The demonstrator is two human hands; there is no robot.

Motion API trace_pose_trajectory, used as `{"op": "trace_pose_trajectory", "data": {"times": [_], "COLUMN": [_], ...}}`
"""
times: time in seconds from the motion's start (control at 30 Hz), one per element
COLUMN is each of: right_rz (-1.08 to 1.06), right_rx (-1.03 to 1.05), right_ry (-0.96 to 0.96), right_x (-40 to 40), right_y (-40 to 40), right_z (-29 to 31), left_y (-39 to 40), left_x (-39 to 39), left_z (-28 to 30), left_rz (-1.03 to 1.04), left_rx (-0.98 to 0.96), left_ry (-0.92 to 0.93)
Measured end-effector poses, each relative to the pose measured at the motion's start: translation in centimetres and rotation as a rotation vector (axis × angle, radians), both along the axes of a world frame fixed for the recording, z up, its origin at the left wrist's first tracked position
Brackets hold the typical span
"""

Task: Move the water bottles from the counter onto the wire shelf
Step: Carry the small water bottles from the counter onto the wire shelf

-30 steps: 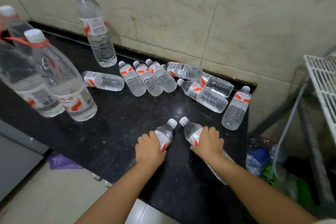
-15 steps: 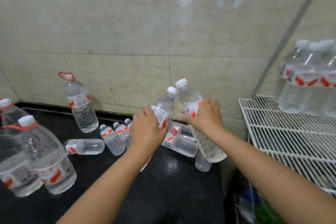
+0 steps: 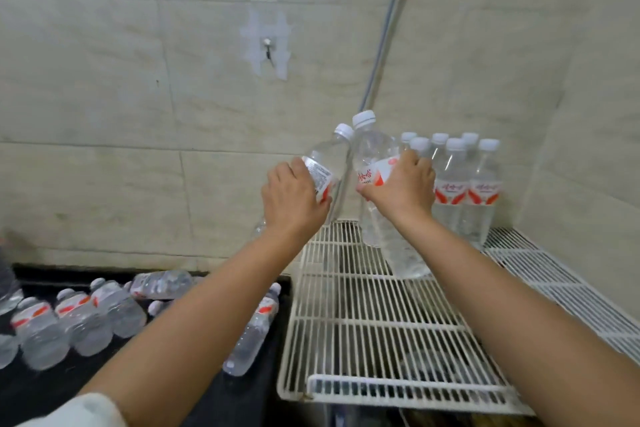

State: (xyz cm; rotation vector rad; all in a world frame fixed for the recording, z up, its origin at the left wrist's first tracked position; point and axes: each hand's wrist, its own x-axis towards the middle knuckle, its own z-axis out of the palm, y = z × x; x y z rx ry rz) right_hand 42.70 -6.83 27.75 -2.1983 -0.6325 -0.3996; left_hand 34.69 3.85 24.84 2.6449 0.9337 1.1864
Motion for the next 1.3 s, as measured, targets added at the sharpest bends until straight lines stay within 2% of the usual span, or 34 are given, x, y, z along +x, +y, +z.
{"op": "trace_pose_trajectory", "data": {"times": [0.23, 0.37, 0.5, 0.6, 0.77, 0.87, 0.97, 1.07, 1.17, 1.3], "right_rz": [-0.013, 0.004, 0.061, 0.154, 0.338, 0.399, 0.460, 0.528, 0.555, 0.528], "right_rx": [-0.003, 0.033, 0.119, 0.207, 0.331, 0.407, 0.432, 0.398, 0.350, 0.387], "right_ry": [0.022, 0.090, 0.144, 0.166, 0.255, 0.298, 0.314, 0.339, 0.333, 0.320], "right_x": [8.6, 12.2, 14.0, 15.0, 16.4, 16.6, 16.3, 15.9, 15.3, 14.0], "right_y": [-5.7, -7.0, -7.4, -7.4, -7.1, -6.8, -7.0, -7.2, -6.6, -5.7], "right_z": [-2.5, -3.8, -5.1, -5.6, -6.4, -7.0, -7.0, -6.7, -6.8, -7.2], "left_y": [-6.7, -8.5, -8.9, -8.6, -7.4, -6.9, -5.5, -3.8, -3.0, -2.8], "left_x": [9.8, 13.4, 15.3, 16.3, 16.2, 15.4, 14.8, 14.1, 13.4, 12.7], "left_z": [-2.1, -2.8, -3.5, -3.8, -4.6, -5.0, -5.2, -5.4, -5.5, -4.5], "left_rz": [-0.012, 0.055, -0.002, -0.041, -0.309, -0.516, -0.612, -0.619, -0.608, -0.519], "left_rx": [-0.081, -0.105, -0.182, -0.292, -0.481, -0.614, -0.744, -0.841, -0.791, -0.626], "left_ry": [-0.070, -0.008, -0.162, -0.182, -0.369, -0.393, -0.351, -0.289, -0.219, -0.111]}}
